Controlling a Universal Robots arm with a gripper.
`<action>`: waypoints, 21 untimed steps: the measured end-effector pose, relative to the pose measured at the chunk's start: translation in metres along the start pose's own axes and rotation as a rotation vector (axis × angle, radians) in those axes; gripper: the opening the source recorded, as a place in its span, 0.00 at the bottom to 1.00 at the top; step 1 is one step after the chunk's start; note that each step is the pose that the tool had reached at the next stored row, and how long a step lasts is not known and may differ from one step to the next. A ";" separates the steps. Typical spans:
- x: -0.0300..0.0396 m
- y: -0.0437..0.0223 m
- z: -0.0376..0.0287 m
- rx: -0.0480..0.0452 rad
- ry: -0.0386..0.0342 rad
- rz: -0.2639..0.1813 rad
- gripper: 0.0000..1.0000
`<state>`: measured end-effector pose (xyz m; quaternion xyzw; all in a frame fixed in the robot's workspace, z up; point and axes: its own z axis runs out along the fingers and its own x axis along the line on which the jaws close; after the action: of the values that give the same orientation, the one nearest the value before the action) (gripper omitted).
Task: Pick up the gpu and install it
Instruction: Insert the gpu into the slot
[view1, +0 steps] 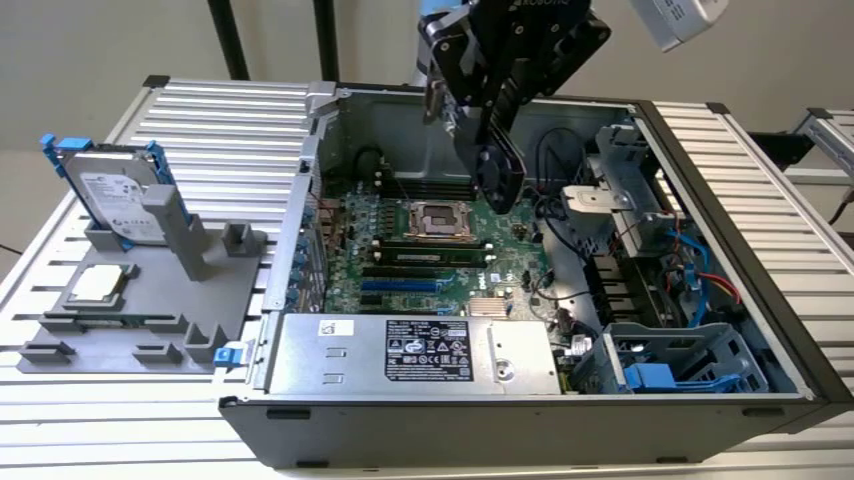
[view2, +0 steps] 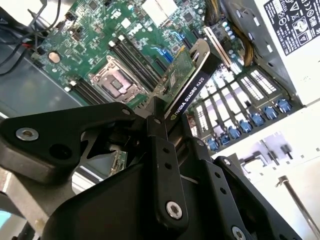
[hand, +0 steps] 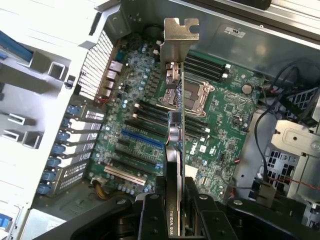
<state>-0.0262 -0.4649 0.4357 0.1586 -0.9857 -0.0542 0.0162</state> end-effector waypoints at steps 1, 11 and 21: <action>0.0000 0.0000 0.0000 0.0001 0.0007 -0.007 0.00; 0.0000 0.0000 0.0000 0.0011 0.0081 -0.072 0.00; 0.0000 0.0000 0.0000 0.0019 0.0133 -0.118 0.00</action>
<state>-0.0261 -0.4649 0.4357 0.2169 -0.9745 -0.0531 0.0194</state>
